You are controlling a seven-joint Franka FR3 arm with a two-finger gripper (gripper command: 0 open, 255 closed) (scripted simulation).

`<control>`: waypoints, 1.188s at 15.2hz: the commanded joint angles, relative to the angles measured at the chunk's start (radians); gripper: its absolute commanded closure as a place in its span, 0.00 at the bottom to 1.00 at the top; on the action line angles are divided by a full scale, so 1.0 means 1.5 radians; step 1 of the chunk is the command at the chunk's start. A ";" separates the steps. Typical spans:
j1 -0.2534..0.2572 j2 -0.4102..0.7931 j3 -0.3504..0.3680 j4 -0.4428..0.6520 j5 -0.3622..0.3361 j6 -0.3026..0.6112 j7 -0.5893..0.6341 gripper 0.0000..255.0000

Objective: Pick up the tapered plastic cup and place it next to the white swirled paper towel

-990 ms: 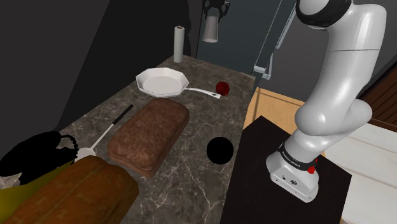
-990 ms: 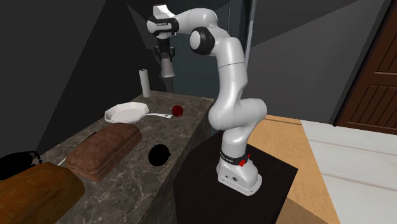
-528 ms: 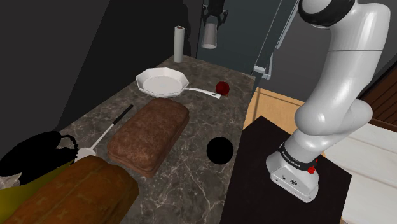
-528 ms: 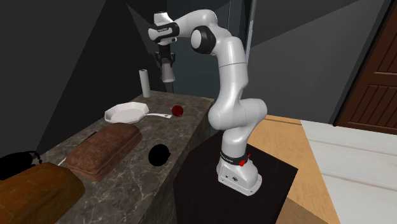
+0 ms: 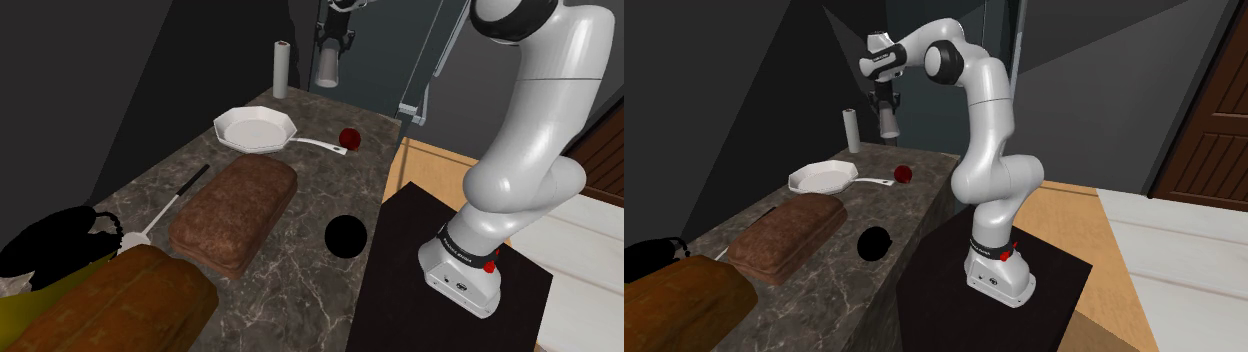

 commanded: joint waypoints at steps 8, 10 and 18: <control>-0.003 0.011 -0.005 -0.063 -0.011 0.073 0.015 1.00; -0.003 0.015 -0.007 -0.075 -0.015 0.088 0.019 1.00; -0.002 0.036 -0.015 -0.115 -0.031 0.147 0.036 1.00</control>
